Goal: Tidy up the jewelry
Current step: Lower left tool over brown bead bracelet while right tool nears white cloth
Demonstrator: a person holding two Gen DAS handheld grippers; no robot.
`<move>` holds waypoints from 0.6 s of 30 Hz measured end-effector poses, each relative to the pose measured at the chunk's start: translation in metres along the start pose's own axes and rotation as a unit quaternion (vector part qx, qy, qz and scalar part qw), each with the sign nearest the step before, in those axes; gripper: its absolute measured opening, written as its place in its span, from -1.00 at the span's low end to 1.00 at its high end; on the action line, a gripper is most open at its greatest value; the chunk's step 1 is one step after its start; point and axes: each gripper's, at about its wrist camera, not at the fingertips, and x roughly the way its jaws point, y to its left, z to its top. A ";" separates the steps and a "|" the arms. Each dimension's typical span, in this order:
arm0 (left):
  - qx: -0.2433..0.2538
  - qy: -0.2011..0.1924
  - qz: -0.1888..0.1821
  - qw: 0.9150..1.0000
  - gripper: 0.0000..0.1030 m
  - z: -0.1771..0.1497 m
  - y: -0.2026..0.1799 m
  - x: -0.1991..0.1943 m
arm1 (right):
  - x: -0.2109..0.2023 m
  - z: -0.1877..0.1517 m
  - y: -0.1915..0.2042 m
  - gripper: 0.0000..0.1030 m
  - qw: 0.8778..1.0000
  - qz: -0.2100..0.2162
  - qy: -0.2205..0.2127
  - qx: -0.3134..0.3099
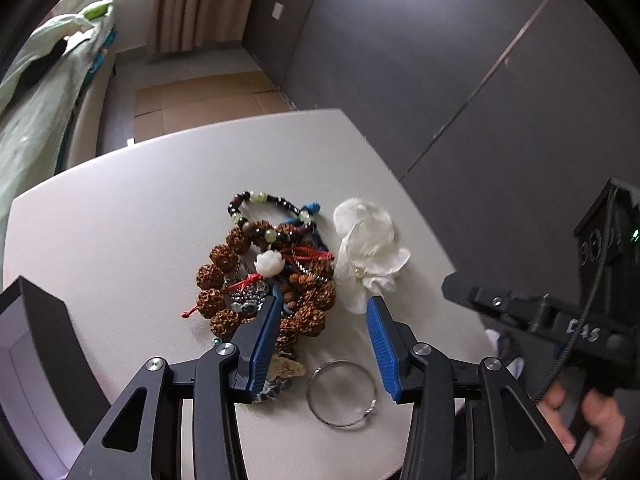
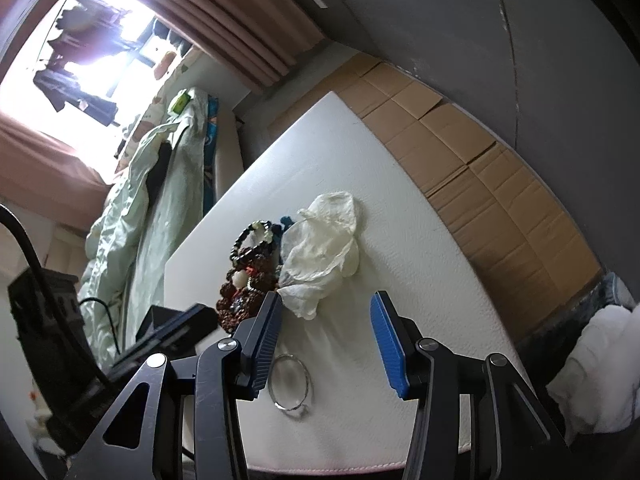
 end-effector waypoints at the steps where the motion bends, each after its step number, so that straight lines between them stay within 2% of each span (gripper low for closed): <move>1: 0.008 0.003 0.008 1.000 -0.10 -0.001 -0.001 0.002 | 0.001 0.000 -0.001 -0.06 1.000 -0.002 0.002 0.001; 5: 0.011 0.000 0.030 0.999 -0.10 -0.003 0.007 0.000 | 0.001 -0.002 -0.002 -0.07 1.000 -0.004 0.006 0.001; 13: -0.105 -0.014 0.053 0.993 -0.10 0.006 0.063 0.002 | -0.001 -0.003 -0.002 -0.06 1.000 -0.011 0.001 0.003; 16: -0.119 -0.006 0.054 0.991 -0.10 0.008 0.070 0.011 | 0.002 -0.003 -0.001 -0.06 1.000 -0.007 0.001 0.004; 18: -0.126 0.004 0.057 0.990 -0.20 0.010 0.073 0.021 | 0.006 -0.002 -0.001 -0.06 1.000 -0.001 0.005 0.008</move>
